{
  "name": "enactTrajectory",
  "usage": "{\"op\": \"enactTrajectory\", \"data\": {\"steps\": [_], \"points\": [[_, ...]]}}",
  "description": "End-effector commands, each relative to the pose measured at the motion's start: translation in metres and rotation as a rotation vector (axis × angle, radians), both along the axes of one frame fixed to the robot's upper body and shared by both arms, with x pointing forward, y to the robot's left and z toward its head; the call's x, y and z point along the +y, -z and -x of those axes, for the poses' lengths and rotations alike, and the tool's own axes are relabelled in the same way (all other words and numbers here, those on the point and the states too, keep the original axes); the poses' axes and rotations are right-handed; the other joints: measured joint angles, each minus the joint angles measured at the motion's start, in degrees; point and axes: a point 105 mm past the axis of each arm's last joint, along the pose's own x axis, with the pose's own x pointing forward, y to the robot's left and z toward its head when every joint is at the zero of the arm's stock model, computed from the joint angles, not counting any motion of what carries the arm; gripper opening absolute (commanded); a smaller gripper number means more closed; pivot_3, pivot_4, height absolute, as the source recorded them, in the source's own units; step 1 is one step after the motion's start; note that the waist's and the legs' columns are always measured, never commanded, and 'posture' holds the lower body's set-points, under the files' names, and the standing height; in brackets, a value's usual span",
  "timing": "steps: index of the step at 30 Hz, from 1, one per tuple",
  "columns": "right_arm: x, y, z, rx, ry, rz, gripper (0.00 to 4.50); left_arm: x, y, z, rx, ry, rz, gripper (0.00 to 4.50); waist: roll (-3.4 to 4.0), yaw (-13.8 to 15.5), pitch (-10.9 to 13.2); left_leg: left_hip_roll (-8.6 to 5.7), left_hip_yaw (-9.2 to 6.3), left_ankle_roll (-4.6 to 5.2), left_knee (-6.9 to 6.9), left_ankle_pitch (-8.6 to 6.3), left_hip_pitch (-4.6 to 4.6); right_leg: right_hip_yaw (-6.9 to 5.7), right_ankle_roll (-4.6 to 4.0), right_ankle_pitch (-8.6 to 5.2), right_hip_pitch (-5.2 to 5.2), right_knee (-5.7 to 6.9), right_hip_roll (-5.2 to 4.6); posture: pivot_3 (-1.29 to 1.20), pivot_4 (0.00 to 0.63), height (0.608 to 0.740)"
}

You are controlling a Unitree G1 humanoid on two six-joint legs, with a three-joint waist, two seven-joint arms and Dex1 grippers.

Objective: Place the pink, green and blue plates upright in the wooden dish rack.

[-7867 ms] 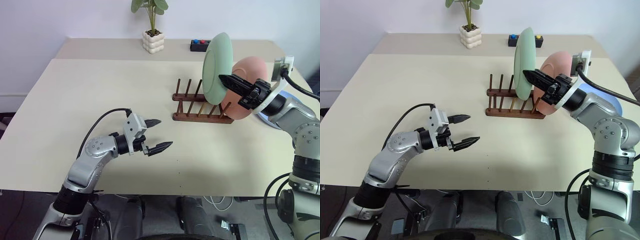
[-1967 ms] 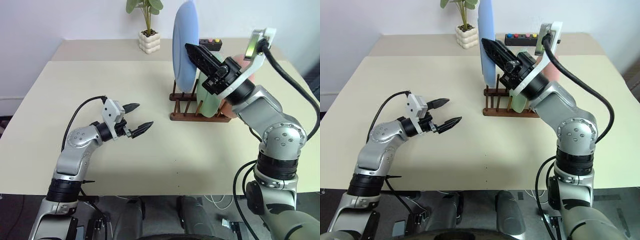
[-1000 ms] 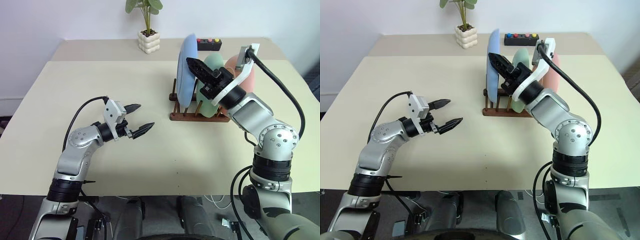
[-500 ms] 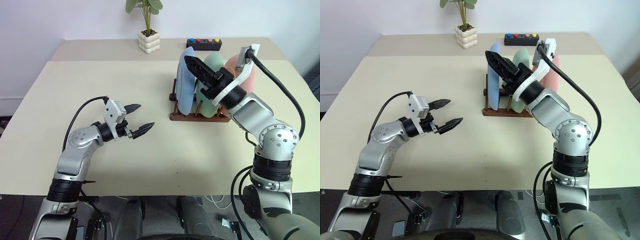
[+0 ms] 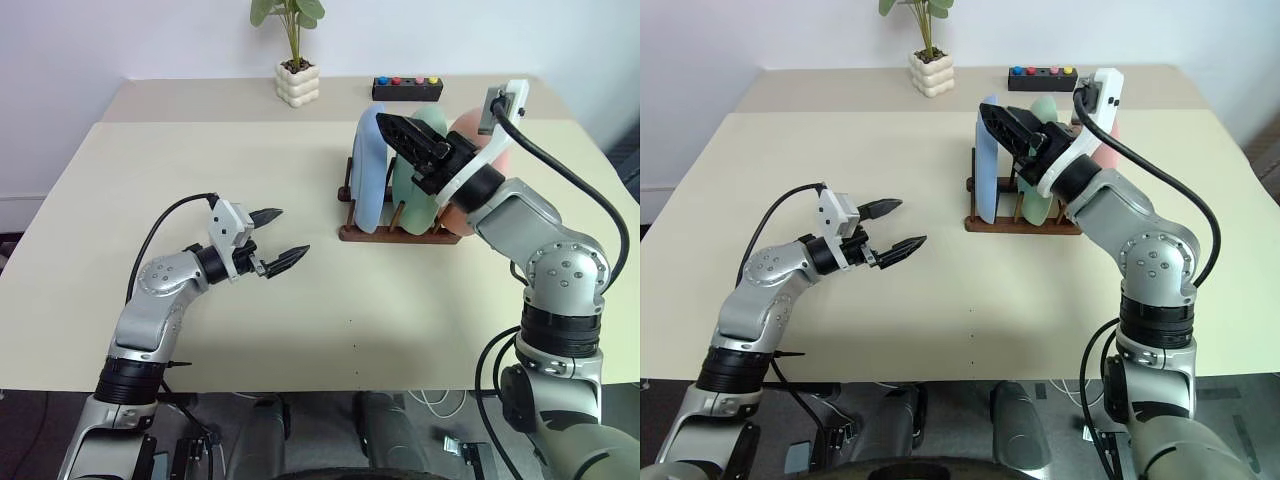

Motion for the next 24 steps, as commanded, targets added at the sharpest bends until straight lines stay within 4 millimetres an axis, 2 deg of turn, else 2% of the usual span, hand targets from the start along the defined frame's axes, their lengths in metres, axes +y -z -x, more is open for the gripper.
{"op": "enactTrajectory", "data": {"steps": [1,3,5,7,9,12,15,16,18,20,22,24], "points": [[0.006,-0.038,0.031,-0.241,-0.089,0.101,2.90,-0.002,-0.010,0.003,-0.049,0.011,0.002,4.50,0.01,0.1,0.0,0.00,0.01,0.00,0.00,0.00,-0.02,0.00,0.00,0.00,-0.01,-0.01,0.00,0.00,0.150,0.730],[0.006,-0.042,0.040,-0.304,-0.122,0.153,2.90,-0.002,-0.010,0.003,-0.048,0.010,0.001,4.50,0.01,0.1,0.0,0.00,0.00,0.00,-0.01,0.00,-0.04,-0.01,0.01,0.00,-0.01,-0.04,-0.01,0.00,0.150,0.730],[0.001,-0.045,0.059,-0.429,-0.147,0.266,2.90,0.000,-0.010,0.003,-0.048,0.003,0.000,4.50,0.01,0.2,0.0,0.00,0.00,0.01,-0.02,-0.01,-0.04,-0.01,0.01,0.00,-0.01,-0.05,0.00,0.00,0.150,0.730],[-0.017,-0.043,0.074,-0.486,-0.153,0.334,2.90,0.004,-0.009,0.002,-0.044,-0.011,-0.005,4.50,-0.04,0.5,0.0,0.00,0.00,0.02,-0.02,-0.01,-0.05,-0.02,0.02,-0.01,0.00,-0.10,0.00,0.00,0.150,0.730],[-0.033,-0.037,0.081,-0.473,-0.151,0.367,2.90,0.008,-0.007,0.003,-0.039,-0.022,-0.009,4.50,-0.08,0.6,0.0,0.00,0.01,0.05,0.00,-0.03,-0.06,-0.02,0.02,-0.02,0.04,-0.17,-0.02,0.00,0.150,0.730],[-0.063,-0.014,0.087,-0.401,-0.127,0.477,2.90,0.013,-0.002,0.003,-0.023,-0.038,-0.015,4.50,-0.08,1.0,0.0,-0.01,0.06,0.05,0.05,-0.03,-0.05,0.01,-0.02,-0.04,0.07,-0.18,-0.03,0.00,0.150,0.730],[-0.101,0.022,0.104,-0.242,-0.111,0.560,2.90,0.017,0.004,0.003,-0.002,-0.045,-0.020,4.50,-0.11,1.8,0.0,0.01,0.07,0.07,0.02,-0.04,-0.01,0.01,-0.02,-0.05,0.08,-0.18,-0.02,0.00,0.150,0.730],[-0.114,0.030,0.107,-0.199,-0.081,0.547,2.90,0.017,0.006,0.002,0.004,-0.047,-0.019,4.50,-0.11,1.9,0.0,0.00,0.08,0.07,0.02,-0.04,-0.02,0.02,-0.02,-0.06,0.06,-0.18,-0.02,0.00,0.150,0.730],[-0.126,0.036,0.110,-0.165,-0.046,0.527,2.90,0.017,0.007,0.001,0.009,-0.048,-0.017,4.50,-0.11,1.7,0.0,0.00,0.11,0.07,0.10,-0.04,-0.02,0.05,-0.03,-0.06,0.08,-0.18,-0.02,0.00,0.150,0.730],[-0.147,0.053,0.106,-0.086,0.024,0.533,2.90,0.012,0.009,0.000,0.017,-0.038,-0.013,4.50,-0.13,1.4,0.0,0.00,0.23,0.07,0.15,-0.04,0.04,0.15,-0.07,-0.04,0.09,-0.17,-0.03,0.00,0.150,0.730],[-0.177,0.085,0.098,0.034,0.155,0.601,2.90,0.008,0.014,0.000,0.031,-0.027,-0.010,4.50,-0.35,1.5,-0.1,0.00,0.25,0.07,0.17,-0.04,0.11,0.16,-0.08,-0.04,0.14,-0.18,-0.03,0.00,0.150,0.730],[-0.193,0.102,0.088,0.070,0.240,0.627,2.90,0.007,0.018,0.000,0.038,-0.025,-0.016,4.50,-0.44,1.4,-0.1,0.00,0.24,0.07,0.15,-0.04,0.11,0.15,-0.11,-0.04,0.17,-0.23,-0.03,0.00,0.150,0.730]]}}
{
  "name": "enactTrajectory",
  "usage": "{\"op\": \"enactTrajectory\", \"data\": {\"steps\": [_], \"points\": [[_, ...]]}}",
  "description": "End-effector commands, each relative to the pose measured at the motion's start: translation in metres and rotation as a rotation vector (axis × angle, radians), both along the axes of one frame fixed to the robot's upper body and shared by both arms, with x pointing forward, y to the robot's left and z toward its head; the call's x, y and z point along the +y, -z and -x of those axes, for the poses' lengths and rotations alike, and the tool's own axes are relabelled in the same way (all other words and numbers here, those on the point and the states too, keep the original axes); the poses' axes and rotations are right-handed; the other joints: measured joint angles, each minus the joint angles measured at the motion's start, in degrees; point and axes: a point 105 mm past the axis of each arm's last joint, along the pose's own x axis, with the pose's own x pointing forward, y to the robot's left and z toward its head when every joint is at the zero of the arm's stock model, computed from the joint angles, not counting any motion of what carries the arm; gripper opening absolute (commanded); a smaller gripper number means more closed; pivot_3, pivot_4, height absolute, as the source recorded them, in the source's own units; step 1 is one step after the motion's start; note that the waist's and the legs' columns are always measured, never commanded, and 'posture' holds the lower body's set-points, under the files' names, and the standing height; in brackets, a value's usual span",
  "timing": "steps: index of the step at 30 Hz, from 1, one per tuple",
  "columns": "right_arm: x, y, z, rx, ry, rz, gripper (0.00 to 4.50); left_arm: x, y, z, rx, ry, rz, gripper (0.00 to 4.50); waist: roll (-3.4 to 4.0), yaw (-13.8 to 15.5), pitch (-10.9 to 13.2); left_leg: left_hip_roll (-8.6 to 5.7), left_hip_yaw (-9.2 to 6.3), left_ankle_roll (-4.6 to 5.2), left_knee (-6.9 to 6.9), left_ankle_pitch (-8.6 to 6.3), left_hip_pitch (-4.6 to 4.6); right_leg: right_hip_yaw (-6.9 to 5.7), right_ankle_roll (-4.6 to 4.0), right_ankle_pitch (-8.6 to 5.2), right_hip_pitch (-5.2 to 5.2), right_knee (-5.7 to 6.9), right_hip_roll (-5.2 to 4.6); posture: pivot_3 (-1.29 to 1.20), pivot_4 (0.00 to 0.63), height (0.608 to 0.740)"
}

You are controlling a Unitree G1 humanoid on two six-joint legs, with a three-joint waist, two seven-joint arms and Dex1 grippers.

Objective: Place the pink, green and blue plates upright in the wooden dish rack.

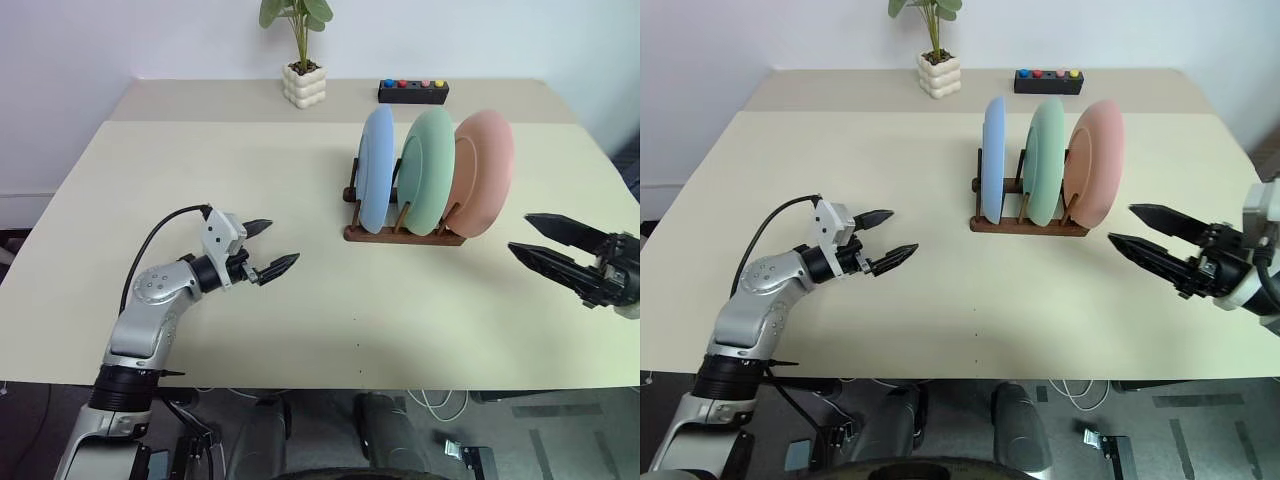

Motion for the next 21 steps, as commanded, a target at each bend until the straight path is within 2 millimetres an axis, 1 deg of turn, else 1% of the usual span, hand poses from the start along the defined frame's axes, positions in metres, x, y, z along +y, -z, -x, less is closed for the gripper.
{"op": "enactTrajectory", "data": {"steps": [1,3,6,8,9,11,14,21], "points": [[-0.029,0.023,-0.017,-0.010,0.162,0.065,2.90,-0.003,-0.002,-0.001,-0.027,0.007,-0.008,4.50,0.00,-0.2,0.0,0.00,0.02,0.00,0.00,0.00,-0.02,0.01,-0.01,0.01,-0.02,-0.01,-0.01,0.00,0.150,0.730],[-0.040,0.032,-0.029,-0.028,0.230,0.080,2.90,-0.001,0.001,-0.001,-0.023,-0.005,-0.013,4.50,0.05,-0.4,0.0,0.00,0.08,0.00,-0.04,0.00,-0.01,0.06,-0.01,0.01,-0.06,0.00,-0.02,0.00,0.150,0.730],[-0.046,0.041,-0.040,-0.033,0.252,0.059,2.90,0.000,0.006,-0.003,-0.012,-0.031,-0.015,4.50,0.11,-0.2,0.0,0.00,0.09,0.00,-0.08,0.00,0.00,0.06,0.01,0.01,-0.09,0.05,0.00,0.00,0.150,0.730],[-0.046,0.053,-0.043,-0.014,0.236,0.076,2.90,0.005,0.009,-0.001,-0.008,-0.056,-0.016,4.50,0.11,-0.2,0.0,0.00,0.08,0.00,-0.07,0.00,-0.01,0.06,0.03,0.01,-0.08,0.05,0.00,0.00,0.150,0.730],[-0.046,0.056,-0.045,-0.010,0.229,0.084,2.90,0.006,0.010,-0.002,-0.008,-0.064,-0.015,4.50,0.10,-0.1,0.0,-0.01,0.08,0.00,-0.08,0.00,-0.01,0.07,0.04,0.01,-0.07,0.03,-0.01,0.00,0.150,0.730],[-0.048,0.063,-0.049,-0.004,0.226,0.088,2.90,0.013,0.016,0.001,-0.004,-0.096,-0.028,4.50,0.10,-0.1,0.0,-0.01,0.07,0.00,-0.07,0.00,-0.03,0.06,0.06,0.00,-0.07,0.03,-0.01,0.00,0.150,0.730],[-0.051,0.066,-0.054,-0.003,0.232,0.076,2.90,0.015,0.020,0.002,-0.003,-0.111,-0.044,4.50,0.10,-0.1,0.0,-0.01,0.08,0.00,-0.06,0.00,-0.02,0.07,0.06,0.00,-0.05,0.04,-0.01,0.00,0.150,0.730],[-0.053,0.063,-0.069,-0.025,0.227,0.072,2.90,0.013,0.014,-0.001,-0.017,-0.121,-0.014,4.50,0.11,-0.2,0.0,-0.01,0.07,0.00,-0.05,0.00,0.02,0.07,0.06,0.01,-0.02,0.07,-0.01,0.00,0.150,0.730]]}}
